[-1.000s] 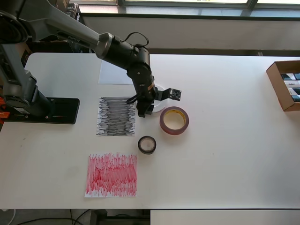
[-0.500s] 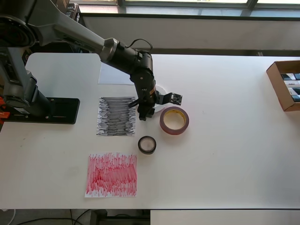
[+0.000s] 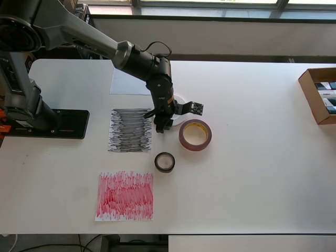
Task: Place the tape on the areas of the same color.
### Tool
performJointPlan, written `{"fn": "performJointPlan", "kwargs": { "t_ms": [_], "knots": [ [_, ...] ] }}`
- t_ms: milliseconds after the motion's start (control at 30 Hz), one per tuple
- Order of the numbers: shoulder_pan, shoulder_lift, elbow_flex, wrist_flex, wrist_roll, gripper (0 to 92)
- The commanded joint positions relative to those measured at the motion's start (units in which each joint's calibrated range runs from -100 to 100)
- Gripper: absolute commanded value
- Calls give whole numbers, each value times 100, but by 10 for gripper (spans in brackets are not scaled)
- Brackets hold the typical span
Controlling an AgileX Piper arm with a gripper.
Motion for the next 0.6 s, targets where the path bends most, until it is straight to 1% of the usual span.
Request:
{"fn": "performJointPlan", "kwargs": {
  "t_ms": [0, 400, 467, 500, 567],
  "knots": [
    [19, 49, 69, -56, -45, 544],
    [12, 171, 41, -65, -20, 540],
    [-4, 171, 23, -65, -45, 495],
    [-12, 171, 14, -65, -45, 451],
    [-12, 171, 5, -65, -53, 321]
  ]
}}
